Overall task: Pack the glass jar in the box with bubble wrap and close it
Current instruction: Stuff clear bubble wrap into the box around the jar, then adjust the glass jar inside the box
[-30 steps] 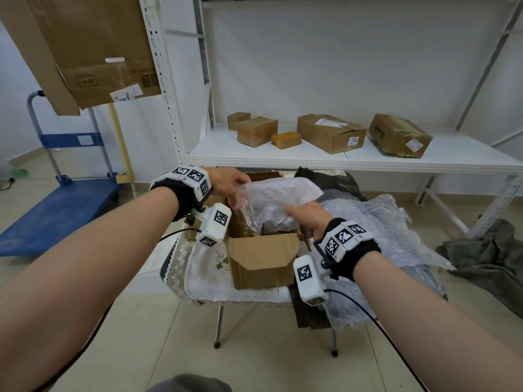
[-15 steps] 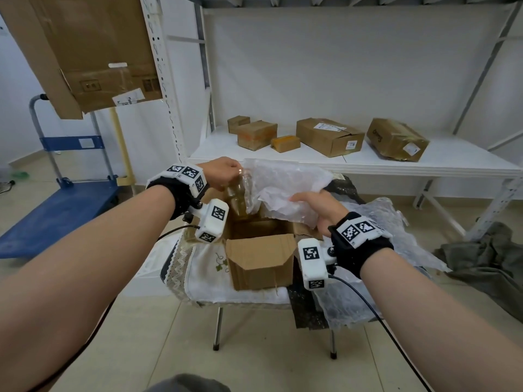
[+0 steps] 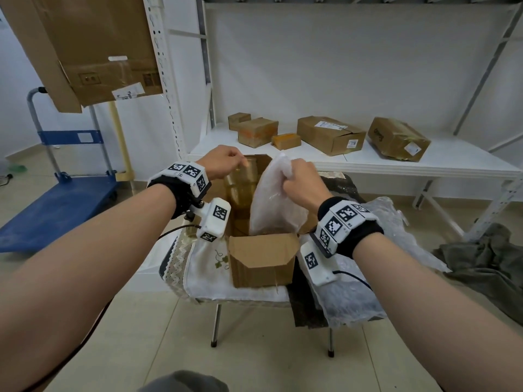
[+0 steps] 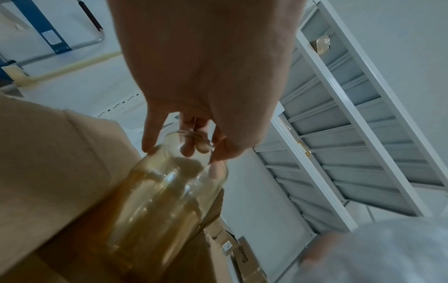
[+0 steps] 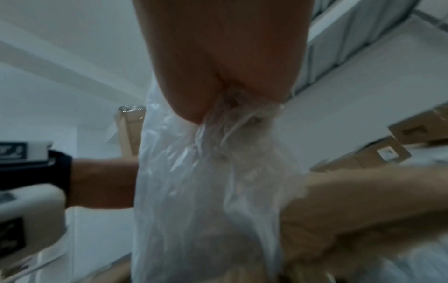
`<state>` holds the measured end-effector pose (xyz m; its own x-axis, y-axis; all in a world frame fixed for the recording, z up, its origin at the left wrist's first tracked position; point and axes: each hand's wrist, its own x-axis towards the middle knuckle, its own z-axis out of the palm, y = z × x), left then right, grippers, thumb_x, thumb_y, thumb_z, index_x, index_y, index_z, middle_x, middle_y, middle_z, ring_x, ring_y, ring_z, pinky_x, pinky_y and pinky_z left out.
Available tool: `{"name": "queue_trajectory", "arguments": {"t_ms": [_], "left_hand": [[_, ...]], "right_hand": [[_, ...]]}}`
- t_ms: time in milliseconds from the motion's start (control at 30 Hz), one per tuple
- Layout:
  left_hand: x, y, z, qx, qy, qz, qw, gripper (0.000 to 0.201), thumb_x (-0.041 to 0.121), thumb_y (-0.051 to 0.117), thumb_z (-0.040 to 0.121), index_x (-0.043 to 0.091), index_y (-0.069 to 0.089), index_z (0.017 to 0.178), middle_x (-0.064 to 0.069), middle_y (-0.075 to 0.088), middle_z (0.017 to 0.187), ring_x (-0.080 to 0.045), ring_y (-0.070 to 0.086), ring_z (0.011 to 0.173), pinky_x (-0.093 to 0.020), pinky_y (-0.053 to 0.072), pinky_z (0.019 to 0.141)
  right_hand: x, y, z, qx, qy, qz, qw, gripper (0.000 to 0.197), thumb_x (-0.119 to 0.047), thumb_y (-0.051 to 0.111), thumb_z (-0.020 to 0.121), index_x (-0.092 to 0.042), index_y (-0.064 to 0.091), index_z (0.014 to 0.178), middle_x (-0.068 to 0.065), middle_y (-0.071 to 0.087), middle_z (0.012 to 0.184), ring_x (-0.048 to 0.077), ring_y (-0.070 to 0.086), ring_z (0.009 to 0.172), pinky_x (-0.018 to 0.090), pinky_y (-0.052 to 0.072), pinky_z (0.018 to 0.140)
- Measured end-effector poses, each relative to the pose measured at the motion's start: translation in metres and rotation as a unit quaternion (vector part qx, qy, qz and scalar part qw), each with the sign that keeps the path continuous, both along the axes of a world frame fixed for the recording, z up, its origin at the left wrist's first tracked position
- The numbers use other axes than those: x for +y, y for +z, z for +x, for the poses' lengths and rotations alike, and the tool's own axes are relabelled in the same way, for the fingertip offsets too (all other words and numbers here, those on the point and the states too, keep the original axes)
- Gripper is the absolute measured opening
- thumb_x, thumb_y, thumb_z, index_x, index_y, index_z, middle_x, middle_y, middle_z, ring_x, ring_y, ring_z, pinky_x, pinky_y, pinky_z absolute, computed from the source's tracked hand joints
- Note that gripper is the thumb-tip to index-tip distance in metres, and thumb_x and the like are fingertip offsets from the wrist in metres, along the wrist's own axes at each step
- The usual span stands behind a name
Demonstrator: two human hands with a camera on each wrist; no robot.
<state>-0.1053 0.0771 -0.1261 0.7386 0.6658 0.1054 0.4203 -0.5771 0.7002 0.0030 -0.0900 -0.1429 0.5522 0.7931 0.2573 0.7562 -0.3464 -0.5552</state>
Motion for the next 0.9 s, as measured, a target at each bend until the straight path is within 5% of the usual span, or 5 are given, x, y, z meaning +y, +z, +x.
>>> {"name": "queue_trajectory", "arguments": {"t_ms": [367, 567, 700, 800, 900], "left_hand": [[0.006, -0.004, 0.003, -0.013, 0.007, 0.042, 0.999, 0.032, 0.018, 0.04, 0.1, 0.01, 0.071, 0.096, 0.0, 0.063, 0.1, -0.012, 0.054, 0.086, -0.026, 0.039, 0.072], [0.007, -0.007, 0.006, -0.016, 0.003, 0.054, 0.998, 0.032, 0.018, 0.04, 0.099, 0.012, 0.071, 0.091, -0.005, 0.067, 0.107, -0.018, 0.059, 0.1, -0.028, 0.04, 0.085], [0.007, -0.01, 0.007, -0.022, 0.015, 0.069, 0.997, 0.033, 0.019, 0.041, 0.099, 0.012, 0.072, 0.09, -0.007, 0.069, 0.106, -0.022, 0.061, 0.1, -0.031, 0.043, 0.085], [0.009, -0.012, 0.008, -0.039, 0.023, 0.067, 0.997, 0.033, 0.019, 0.042, 0.098, 0.014, 0.072, 0.086, -0.009, 0.07, 0.1, -0.025, 0.06, 0.09, -0.029, 0.043, 0.074], [0.005, -0.01, 0.009, -0.058, 0.028, 0.074, 0.995, 0.034, 0.017, 0.041, 0.099, 0.011, 0.072, 0.088, -0.005, 0.066, 0.086, -0.017, 0.055, 0.072, -0.024, 0.039, 0.06]], "right_hand": [[0.033, -0.016, -0.022, -0.02, 0.127, -0.325, 0.937, 0.045, -0.036, 0.064, 0.089, -0.008, 0.055, 0.122, 0.011, 0.064, 0.114, 0.025, 0.06, 0.095, 0.033, 0.05, 0.076], [0.036, -0.028, -0.013, 0.019, 0.09, -0.192, 0.977, 0.047, -0.033, 0.085, 0.07, -0.012, 0.062, 0.106, 0.005, 0.063, 0.104, 0.019, 0.057, 0.091, 0.029, 0.049, 0.072], [0.032, -0.025, -0.007, -0.126, 0.033, -0.099, 0.987, 0.037, -0.033, 0.081, 0.074, -0.018, 0.053, 0.092, 0.001, 0.048, 0.096, 0.019, 0.048, 0.085, 0.029, 0.038, 0.067], [0.036, -0.029, -0.007, -0.066, 0.079, -0.129, 0.986, 0.016, -0.009, 0.069, 0.085, -0.014, 0.055, 0.091, 0.004, 0.059, 0.09, 0.025, 0.06, 0.085, 0.033, 0.052, 0.068], [0.04, -0.037, -0.008, -0.052, 0.12, -0.275, 0.953, 0.028, -0.009, 0.06, 0.092, -0.013, 0.066, 0.119, 0.01, 0.065, 0.119, 0.028, 0.064, 0.107, 0.036, 0.055, 0.092]]}}
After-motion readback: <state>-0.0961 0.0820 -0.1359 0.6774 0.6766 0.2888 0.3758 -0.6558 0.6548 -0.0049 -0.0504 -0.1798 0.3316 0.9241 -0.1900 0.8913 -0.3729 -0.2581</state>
